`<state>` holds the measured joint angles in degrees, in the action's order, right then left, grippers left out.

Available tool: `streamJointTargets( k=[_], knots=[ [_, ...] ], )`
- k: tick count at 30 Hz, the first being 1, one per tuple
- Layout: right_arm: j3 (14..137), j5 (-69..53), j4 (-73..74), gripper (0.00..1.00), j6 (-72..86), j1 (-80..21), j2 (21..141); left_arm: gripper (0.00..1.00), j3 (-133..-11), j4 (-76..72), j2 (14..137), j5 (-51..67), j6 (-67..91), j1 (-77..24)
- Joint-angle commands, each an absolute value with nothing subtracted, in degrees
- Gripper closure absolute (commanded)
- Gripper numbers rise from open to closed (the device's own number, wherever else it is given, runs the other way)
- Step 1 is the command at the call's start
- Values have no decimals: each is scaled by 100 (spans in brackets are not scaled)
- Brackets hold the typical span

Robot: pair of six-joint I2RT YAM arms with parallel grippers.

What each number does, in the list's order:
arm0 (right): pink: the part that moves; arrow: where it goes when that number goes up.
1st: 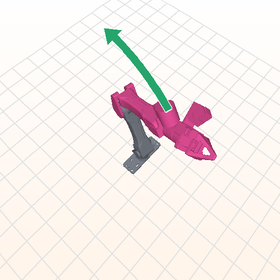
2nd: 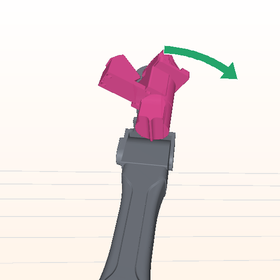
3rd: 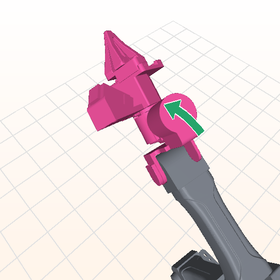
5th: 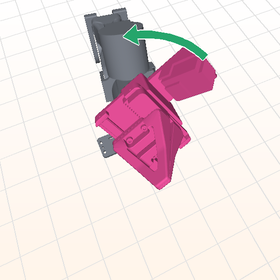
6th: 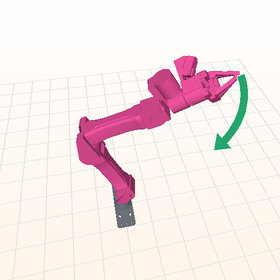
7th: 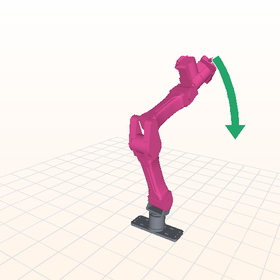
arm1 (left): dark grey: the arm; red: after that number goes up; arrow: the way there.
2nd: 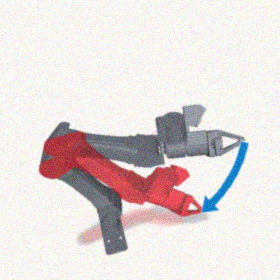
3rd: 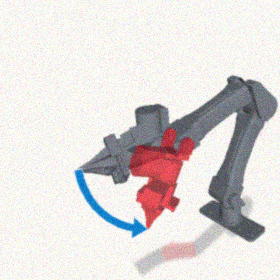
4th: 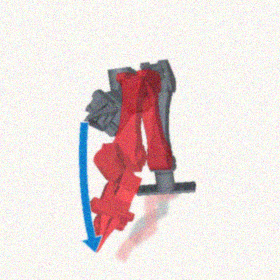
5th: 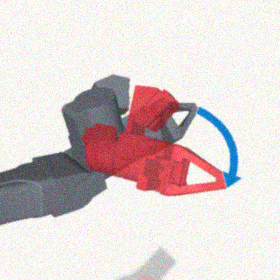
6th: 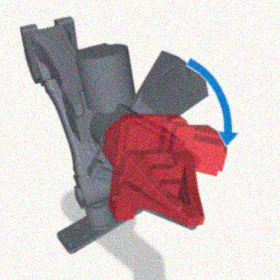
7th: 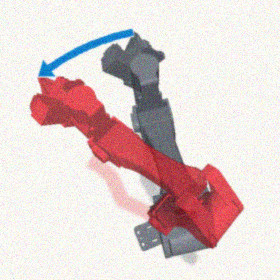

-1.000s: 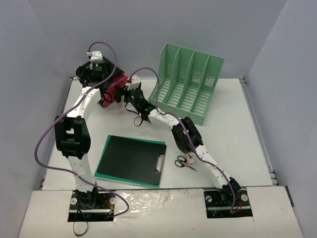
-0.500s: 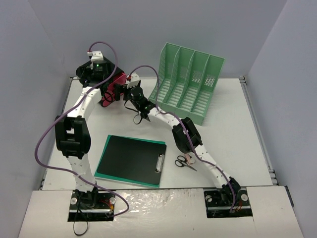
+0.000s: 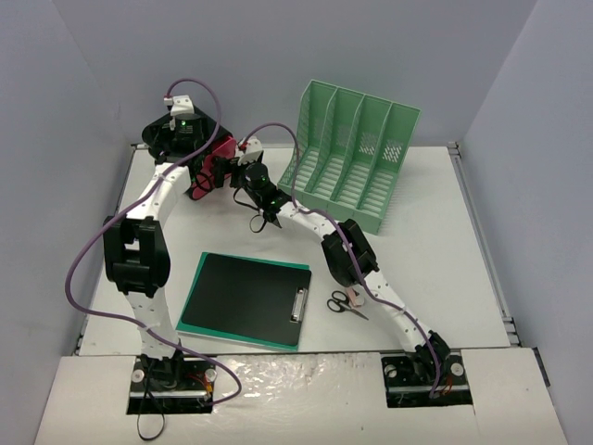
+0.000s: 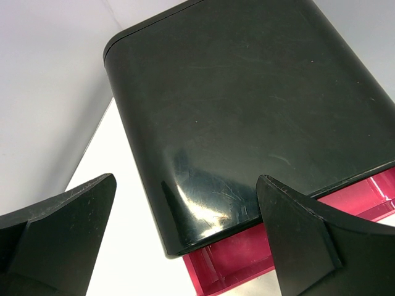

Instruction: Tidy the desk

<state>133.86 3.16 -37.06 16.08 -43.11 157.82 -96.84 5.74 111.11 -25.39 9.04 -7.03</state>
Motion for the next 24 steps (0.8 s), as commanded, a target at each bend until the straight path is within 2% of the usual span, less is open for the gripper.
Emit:
streamJointTargets(
  k=[1, 24],
  knots=[
    [13627, 313, -4416, 7, 1665, -4266, 15221, 3, -9520, 1257, 11071, -2463, 793, -729],
    [14072, 354, -4499, 5, 1676, -4263, 15091, 3, -9411, 1350, 10883, -2432, 896, -729]
  ],
)
